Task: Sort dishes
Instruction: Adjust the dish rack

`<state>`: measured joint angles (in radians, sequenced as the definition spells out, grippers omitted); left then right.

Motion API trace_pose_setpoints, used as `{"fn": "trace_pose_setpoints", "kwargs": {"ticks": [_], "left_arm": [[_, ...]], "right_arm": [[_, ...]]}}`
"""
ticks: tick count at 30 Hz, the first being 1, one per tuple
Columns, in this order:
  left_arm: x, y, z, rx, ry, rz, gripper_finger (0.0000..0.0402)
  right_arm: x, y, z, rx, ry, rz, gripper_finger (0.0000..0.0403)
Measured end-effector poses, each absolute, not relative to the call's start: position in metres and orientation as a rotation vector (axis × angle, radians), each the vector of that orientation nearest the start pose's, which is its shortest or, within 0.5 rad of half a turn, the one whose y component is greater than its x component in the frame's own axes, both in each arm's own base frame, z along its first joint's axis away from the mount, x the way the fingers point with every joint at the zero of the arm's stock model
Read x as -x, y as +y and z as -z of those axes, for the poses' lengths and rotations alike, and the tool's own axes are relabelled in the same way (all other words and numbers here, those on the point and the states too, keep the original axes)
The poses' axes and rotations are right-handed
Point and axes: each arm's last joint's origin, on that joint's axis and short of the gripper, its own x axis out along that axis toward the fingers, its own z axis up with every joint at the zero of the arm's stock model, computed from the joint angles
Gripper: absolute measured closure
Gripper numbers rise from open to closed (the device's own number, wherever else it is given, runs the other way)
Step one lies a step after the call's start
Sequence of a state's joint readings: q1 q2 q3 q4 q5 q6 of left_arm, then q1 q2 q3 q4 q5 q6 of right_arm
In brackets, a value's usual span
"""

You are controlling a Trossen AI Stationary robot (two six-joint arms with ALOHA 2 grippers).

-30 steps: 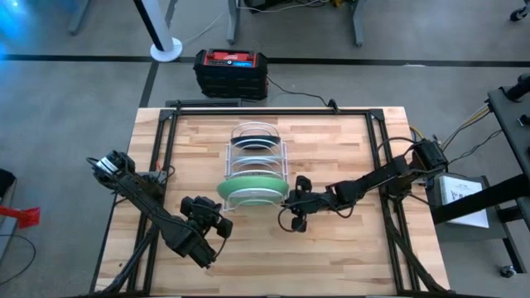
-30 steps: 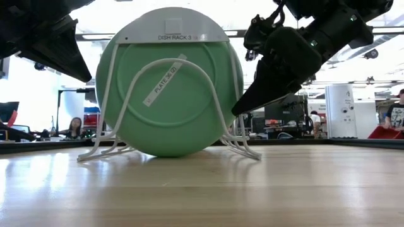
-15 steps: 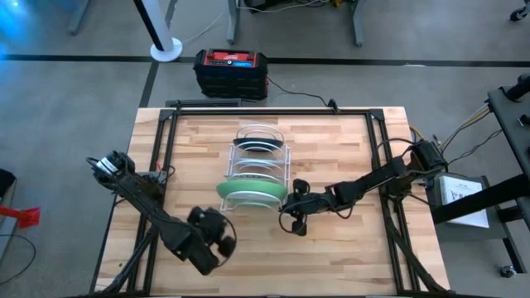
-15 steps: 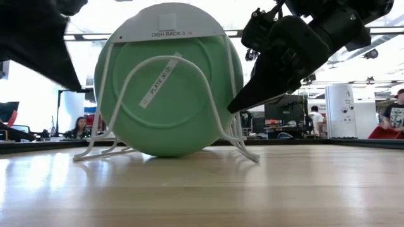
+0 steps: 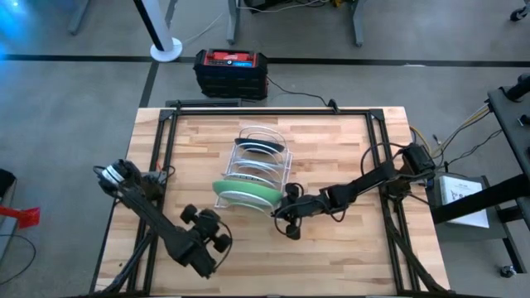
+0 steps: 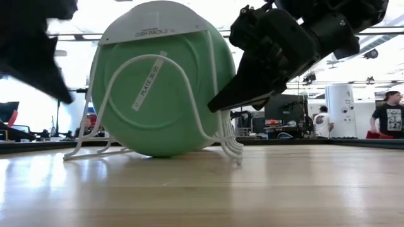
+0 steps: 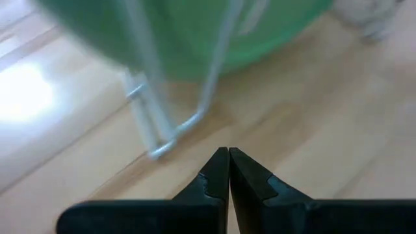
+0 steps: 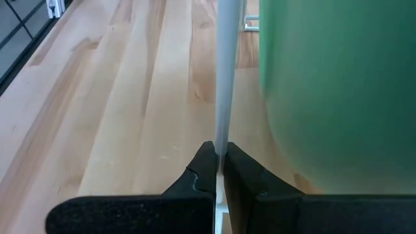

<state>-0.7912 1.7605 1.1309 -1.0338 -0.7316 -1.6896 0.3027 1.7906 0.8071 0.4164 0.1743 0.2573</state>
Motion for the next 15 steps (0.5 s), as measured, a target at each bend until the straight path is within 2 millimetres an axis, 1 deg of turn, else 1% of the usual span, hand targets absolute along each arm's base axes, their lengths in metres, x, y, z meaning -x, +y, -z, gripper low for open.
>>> {"fn": "trace_pose_setpoints", "kwargs": {"ticks": [3,7,9,12,15], "left_arm": [[-0.216,-0.201,-0.165,0.304,0.836,-0.857,0.0401],[-0.219,-0.208,-0.141,0.269,0.85,-0.878,0.0401],[-0.222,-0.211,-0.129,0.265,0.842,-0.879,0.0401],[-0.225,-0.214,-0.113,0.199,0.819,-0.893,0.0401],[-0.228,-0.216,-0.103,0.119,0.802,-0.908,0.0401]], "right_arm": [[-0.334,0.099,-0.139,-0.117,0.561,-0.053,0.0402],[-0.334,0.099,-0.139,-0.111,0.562,-0.054,0.0399],[-0.335,0.099,-0.14,-0.1,0.562,-0.056,0.039],[-0.335,0.099,-0.14,-0.099,0.558,-0.058,0.0369],[-0.335,0.1,-0.141,-0.098,0.556,-0.059,0.0344]]}}
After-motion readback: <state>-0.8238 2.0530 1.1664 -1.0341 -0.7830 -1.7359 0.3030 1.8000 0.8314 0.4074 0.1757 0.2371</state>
